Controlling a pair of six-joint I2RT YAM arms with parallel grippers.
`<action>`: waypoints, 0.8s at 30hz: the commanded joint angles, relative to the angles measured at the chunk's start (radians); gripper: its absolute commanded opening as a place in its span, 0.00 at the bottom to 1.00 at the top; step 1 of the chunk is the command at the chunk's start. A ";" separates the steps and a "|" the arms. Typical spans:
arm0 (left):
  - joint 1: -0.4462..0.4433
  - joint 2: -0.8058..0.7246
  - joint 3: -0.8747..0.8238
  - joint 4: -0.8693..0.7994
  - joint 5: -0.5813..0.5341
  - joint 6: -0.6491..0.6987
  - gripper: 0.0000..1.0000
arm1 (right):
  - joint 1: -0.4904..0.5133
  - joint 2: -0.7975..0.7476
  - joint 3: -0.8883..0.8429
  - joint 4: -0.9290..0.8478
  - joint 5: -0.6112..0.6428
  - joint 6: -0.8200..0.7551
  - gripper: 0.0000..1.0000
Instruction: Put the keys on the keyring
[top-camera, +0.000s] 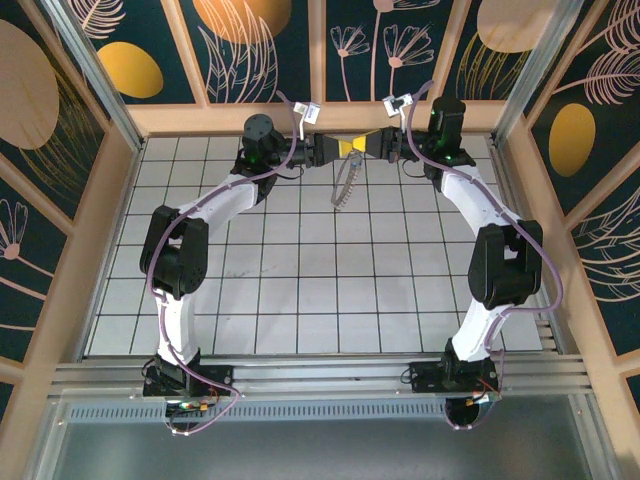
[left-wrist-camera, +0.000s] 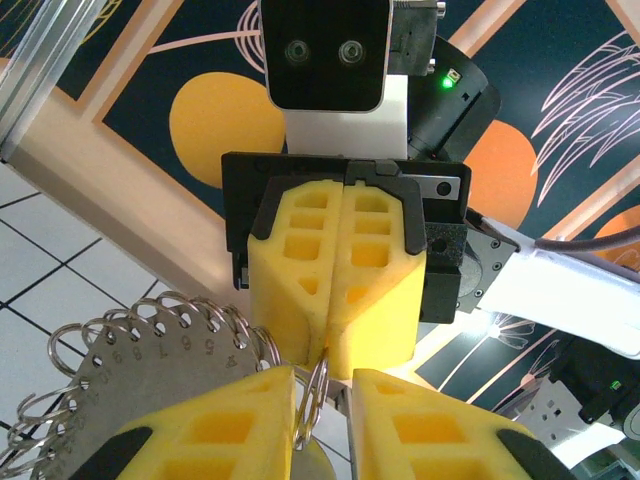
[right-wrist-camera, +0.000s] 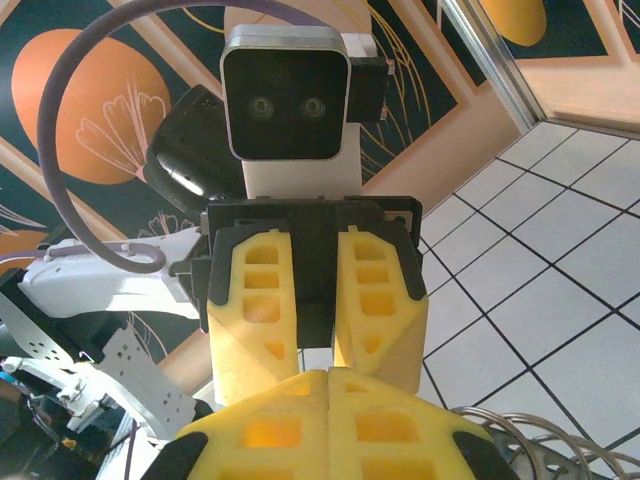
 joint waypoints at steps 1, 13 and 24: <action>-0.007 0.019 0.009 0.068 0.002 -0.017 0.19 | 0.008 -0.013 -0.003 0.051 -0.009 0.000 0.00; -0.013 0.022 0.006 0.089 -0.006 -0.027 0.00 | 0.008 -0.017 -0.003 0.053 0.002 0.008 0.00; -0.015 -0.012 -0.016 0.156 -0.004 -0.062 0.00 | -0.080 -0.215 -0.258 0.339 0.194 0.209 0.31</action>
